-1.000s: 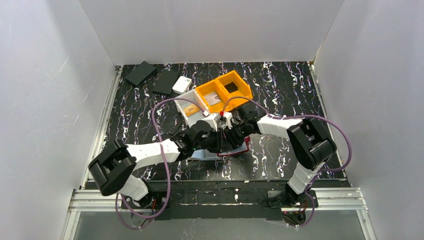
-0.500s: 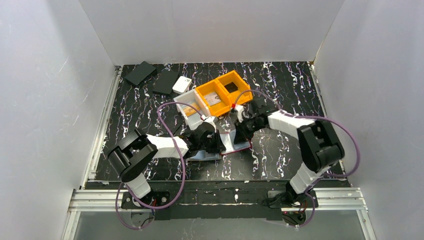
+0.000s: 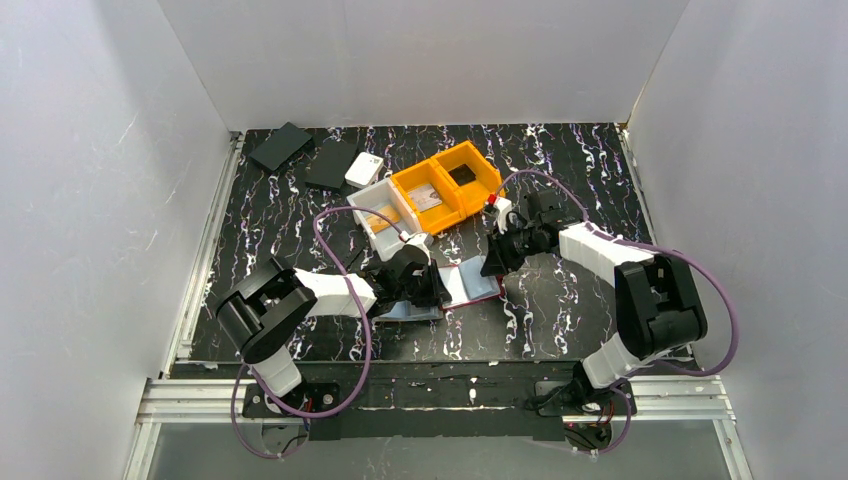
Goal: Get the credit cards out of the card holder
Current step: Open the card holder at the center of the board.
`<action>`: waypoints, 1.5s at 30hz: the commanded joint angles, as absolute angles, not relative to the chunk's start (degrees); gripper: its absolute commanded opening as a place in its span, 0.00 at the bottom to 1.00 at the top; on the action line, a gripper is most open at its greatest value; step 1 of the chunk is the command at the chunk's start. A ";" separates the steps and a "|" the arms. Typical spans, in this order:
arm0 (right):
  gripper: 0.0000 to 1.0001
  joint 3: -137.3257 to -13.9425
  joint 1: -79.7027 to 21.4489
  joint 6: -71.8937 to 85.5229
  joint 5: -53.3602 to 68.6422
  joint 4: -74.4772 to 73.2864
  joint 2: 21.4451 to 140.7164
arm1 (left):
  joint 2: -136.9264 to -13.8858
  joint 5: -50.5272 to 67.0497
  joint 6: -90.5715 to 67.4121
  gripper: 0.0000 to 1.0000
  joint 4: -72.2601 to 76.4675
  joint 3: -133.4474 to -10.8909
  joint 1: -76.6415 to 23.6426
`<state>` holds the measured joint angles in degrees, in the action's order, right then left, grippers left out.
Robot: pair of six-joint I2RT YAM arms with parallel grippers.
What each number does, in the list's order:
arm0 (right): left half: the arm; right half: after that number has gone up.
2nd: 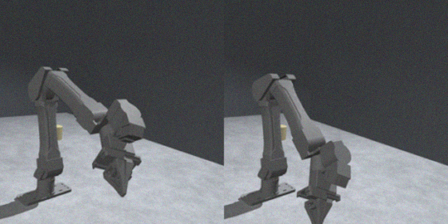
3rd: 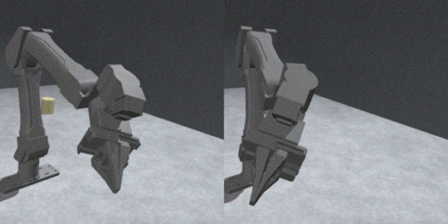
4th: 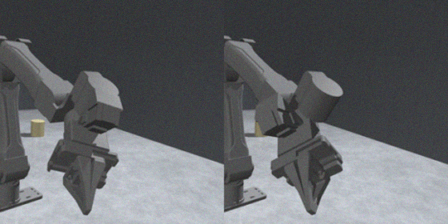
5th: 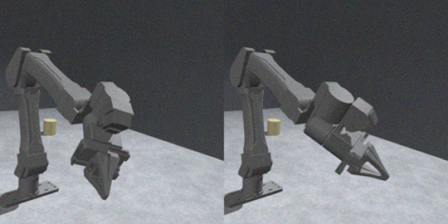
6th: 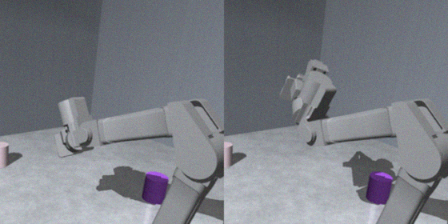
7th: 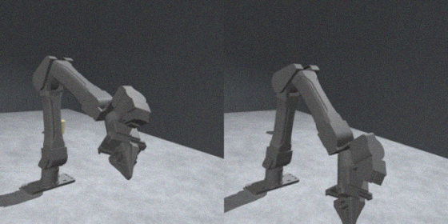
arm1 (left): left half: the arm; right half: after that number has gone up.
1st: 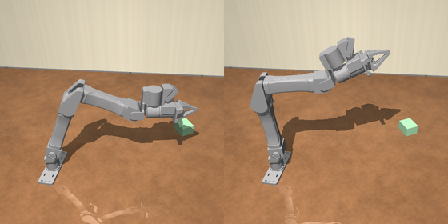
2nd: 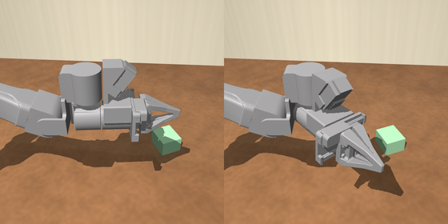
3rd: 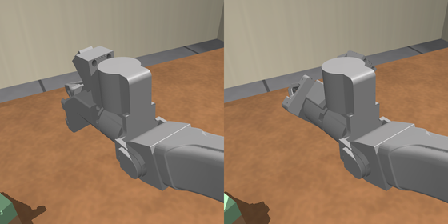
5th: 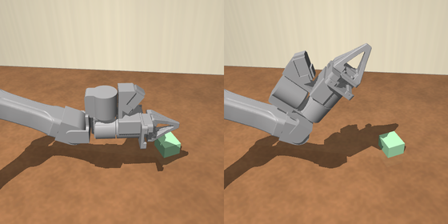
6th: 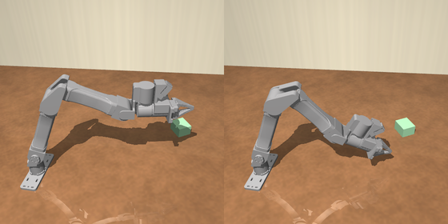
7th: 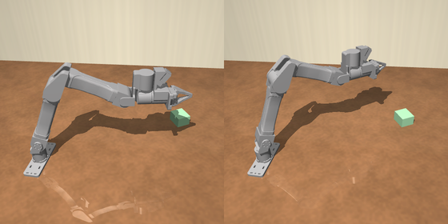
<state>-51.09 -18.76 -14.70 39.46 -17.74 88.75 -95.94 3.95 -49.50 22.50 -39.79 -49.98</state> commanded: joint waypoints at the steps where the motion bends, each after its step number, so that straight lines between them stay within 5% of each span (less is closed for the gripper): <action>1: 0.36 -51.94 -18.72 -13.82 39.37 -18.37 89.76 | -95.37 3.90 -48.45 0.09 20.13 -38.56 -49.62; 19: 0.38 -52.16 -18.89 -13.77 39.22 -19.41 91.74 | -95.21 4.92 -48.67 0.09 20.30 -38.65 -49.57; 40: 0.37 -51.92 -20.42 -9.54 54.58 -16.09 95.49 | -94.30 6.49 -48.80 0.11 20.64 -39.02 -49.61; 45: 0.48 -52.03 -21.33 -9.61 54.05 -16.09 95.98 | -93.59 6.68 -48.84 0.11 20.81 -39.05 -49.61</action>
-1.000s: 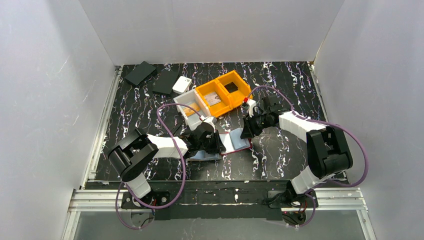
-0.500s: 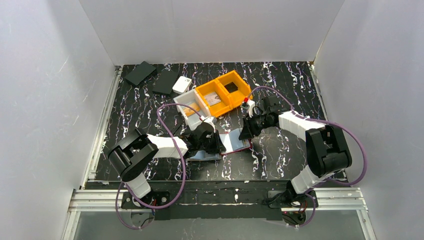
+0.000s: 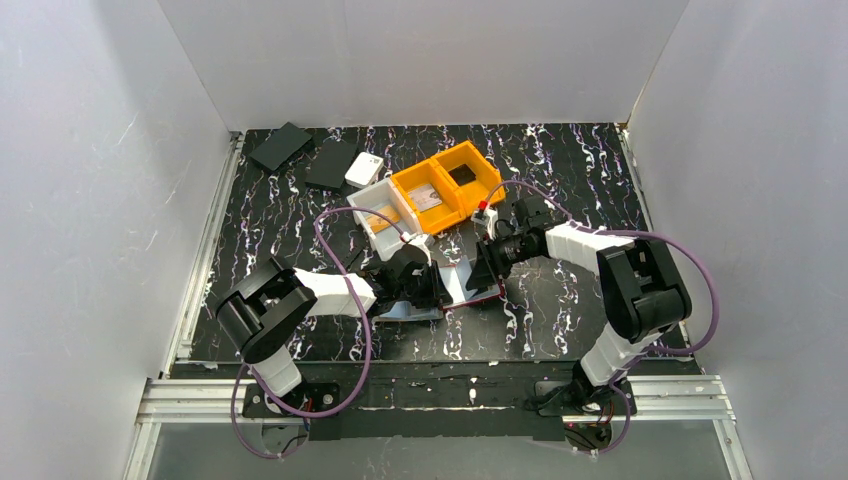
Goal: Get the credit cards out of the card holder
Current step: Open the card holder at the center of the board.
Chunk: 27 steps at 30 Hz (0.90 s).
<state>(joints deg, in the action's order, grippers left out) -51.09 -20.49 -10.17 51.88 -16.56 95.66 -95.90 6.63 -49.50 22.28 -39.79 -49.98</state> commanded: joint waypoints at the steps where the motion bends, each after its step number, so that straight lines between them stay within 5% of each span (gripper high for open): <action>1: 0.51 -51.95 -21.56 -9.71 54.05 -16.08 95.83 | -93.39 6.68 -48.82 0.11 20.83 -38.98 -49.65; 10: 0.49 -52.01 -24.45 -9.95 57.34 -15.73 96.88 | -89.36 6.18 -50.33 0.20 20.92 -37.02 -48.92; 18: 0.30 -52.47 -24.52 -8.83 48.48 -15.53 97.94 | -89.26 9.23 -51.67 0.30 21.49 -36.70 -46.93; 25: 0.73 -53.62 -26.89 -12.59 47.99 -16.00 94.22 | -91.49 13.35 -51.06 0.30 23.07 -38.66 -46.04; 27: 0.74 -54.08 -28.96 -13.51 43.44 -16.29 93.84 | -93.12 14.94 -50.60 0.30 23.28 -40.21 -46.02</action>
